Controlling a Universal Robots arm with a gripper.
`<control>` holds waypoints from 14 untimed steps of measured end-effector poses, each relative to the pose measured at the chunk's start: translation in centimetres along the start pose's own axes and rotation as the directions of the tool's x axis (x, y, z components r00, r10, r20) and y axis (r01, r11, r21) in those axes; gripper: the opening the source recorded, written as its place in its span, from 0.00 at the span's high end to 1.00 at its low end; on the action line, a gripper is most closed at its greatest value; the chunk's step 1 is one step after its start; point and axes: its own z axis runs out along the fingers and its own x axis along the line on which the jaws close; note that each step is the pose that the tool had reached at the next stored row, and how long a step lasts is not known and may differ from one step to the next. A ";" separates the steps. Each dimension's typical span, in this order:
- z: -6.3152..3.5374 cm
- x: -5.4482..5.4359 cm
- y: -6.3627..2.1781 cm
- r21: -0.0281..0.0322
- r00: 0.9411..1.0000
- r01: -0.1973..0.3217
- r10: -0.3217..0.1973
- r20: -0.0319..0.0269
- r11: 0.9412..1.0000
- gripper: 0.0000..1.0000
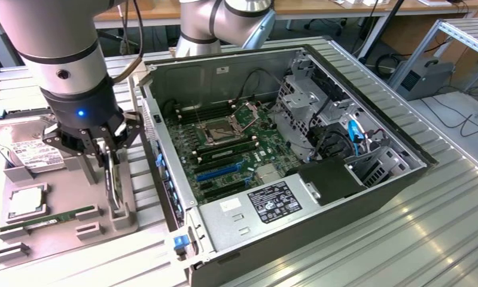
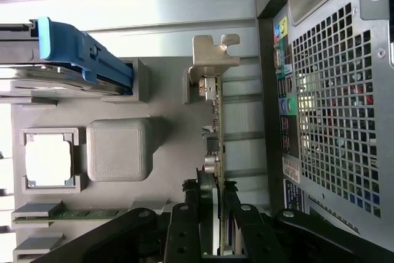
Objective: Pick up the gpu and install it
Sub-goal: 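Pick up the gpu and move the gpu toward the slot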
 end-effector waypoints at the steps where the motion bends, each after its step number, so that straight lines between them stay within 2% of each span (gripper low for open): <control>1: -0.07 0.0 0.00 0.000 1.000 0.000 0.000 0.000 1.000 0.73; 14: -0.79 0.0 0.03 0.000 1.000 0.000 0.000 0.000 1.000 0.73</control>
